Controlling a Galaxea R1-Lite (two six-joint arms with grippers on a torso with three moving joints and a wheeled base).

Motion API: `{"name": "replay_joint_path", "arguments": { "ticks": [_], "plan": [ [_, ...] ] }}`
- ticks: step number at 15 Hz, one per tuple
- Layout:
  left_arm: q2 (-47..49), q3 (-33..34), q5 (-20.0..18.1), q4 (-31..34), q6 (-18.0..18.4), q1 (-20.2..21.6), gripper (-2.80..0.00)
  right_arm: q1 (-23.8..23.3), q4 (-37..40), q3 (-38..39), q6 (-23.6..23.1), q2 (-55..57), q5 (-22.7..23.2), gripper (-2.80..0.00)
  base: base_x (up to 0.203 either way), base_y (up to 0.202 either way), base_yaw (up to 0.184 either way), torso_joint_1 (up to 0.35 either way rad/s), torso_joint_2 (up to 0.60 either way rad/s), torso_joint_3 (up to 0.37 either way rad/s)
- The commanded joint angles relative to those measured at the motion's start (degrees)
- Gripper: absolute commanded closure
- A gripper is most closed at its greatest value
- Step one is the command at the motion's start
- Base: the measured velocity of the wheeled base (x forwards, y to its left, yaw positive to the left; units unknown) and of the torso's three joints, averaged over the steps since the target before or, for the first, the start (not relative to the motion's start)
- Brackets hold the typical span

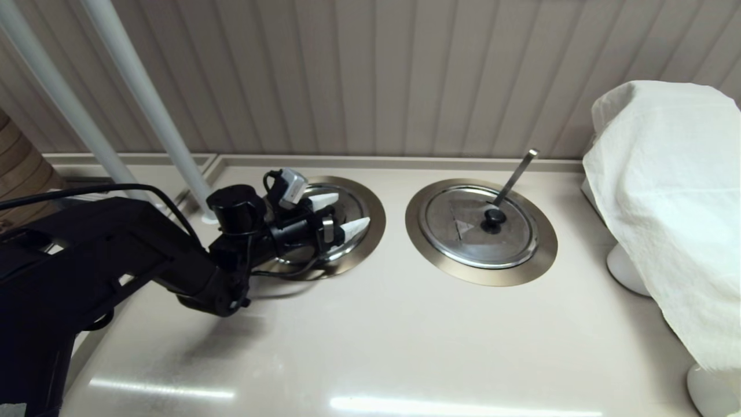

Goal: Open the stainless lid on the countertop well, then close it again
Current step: Put the spoon in the groove

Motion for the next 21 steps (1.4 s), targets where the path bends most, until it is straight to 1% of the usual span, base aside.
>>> {"name": "replay_joint_path", "arguments": {
  "ticks": [1,2,3,5,11,13,18,21],
  "plan": [
    [-0.2,-0.1,-0.3,-0.5,-0.1,-0.1,-2.8,0.0,0.0,0.0,0.0,0.0,0.0,-2.8,0.0,0.0,0.0,0.0,0.0,0.0],
    [-0.5,-0.3,0.1,-0.5,-0.1,-0.1,-2.8,0.0,0.1,0.0,0.0,0.0,0.0,-2.8,0.0,0.0,0.0,0.0,0.0,0.0],
    [-0.7,-0.4,1.5,-0.4,-0.1,-0.2,-2.8,0.0,0.0,0.0,0.0,0.0,0.0,-2.8,0.0,0.0,0.0,0.0,0.0,0.0],
    [-0.7,-1.4,2.4,-0.4,-0.2,-0.8,-2.8,0.0,0.0,0.0,0.0,0.0,0.0,-2.8,0.0,0.0,0.0,0.0,0.0,0.0],
    [-0.7,-2.2,2.6,-0.2,-0.3,-1.6,-2.8,0.0,0.0,0.0,-0.1,0.0,0.0,-2.8,0.0,0.0,0.0,0.0,0.0,0.0],
    [-0.5,-2.2,3.6,-0.2,-0.3,-2.2,-2.8,0.0,0.0,0.0,0.0,0.0,0.0,-2.8,0.0,0.0,0.0,0.0,0.0,0.0],
    [0.2,-3.7,4.2,0.0,-0.3,-2.4,-2.8,0.0,0.0,0.0,0.0,0.0,0.0,-2.8,0.0,0.0,0.0,0.0,0.0,0.0],
    [0.7,-5.5,6.7,0.0,-1.1,-3.0,-2.8,0.0,0.1,0.0,0.0,0.0,0.0,-2.8,0.0,0.0,0.0,0.0,0.0,0.0]
  ]
}}
